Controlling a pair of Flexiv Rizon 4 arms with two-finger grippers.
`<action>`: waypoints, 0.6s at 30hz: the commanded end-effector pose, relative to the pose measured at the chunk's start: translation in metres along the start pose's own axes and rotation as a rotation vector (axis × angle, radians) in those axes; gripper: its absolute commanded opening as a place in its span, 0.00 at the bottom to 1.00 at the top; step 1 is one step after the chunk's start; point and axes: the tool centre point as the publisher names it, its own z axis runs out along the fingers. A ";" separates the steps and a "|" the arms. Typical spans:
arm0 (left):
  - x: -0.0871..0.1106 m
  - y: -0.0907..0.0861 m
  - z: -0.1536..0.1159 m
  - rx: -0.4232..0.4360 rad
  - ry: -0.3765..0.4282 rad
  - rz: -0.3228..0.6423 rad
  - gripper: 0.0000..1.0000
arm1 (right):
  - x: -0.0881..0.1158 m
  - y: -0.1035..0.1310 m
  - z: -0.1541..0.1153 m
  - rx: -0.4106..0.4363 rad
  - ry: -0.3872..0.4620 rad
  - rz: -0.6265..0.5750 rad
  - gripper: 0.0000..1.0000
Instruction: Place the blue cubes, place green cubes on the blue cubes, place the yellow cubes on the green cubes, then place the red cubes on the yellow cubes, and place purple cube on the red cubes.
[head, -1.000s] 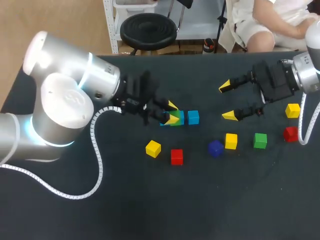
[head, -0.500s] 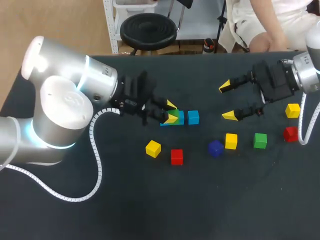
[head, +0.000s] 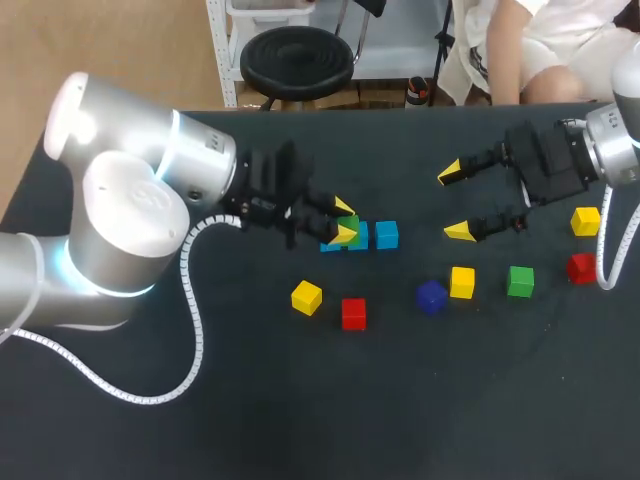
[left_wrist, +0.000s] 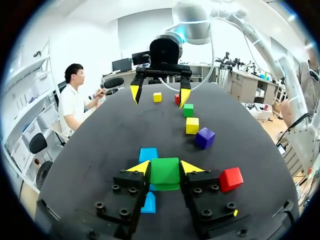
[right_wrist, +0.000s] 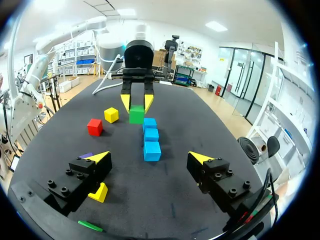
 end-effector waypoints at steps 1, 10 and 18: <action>0.000 0.003 0.001 0.001 0.005 0.004 0.00 | 0.000 0.001 0.000 0.002 -0.001 -0.001 1.00; 0.006 0.004 0.005 -0.001 0.021 0.003 0.00 | 0.000 0.001 0.000 0.002 -0.001 -0.001 1.00; 0.007 0.004 0.003 -0.007 0.025 -0.003 0.00 | 0.000 0.001 0.000 0.002 -0.001 -0.001 1.00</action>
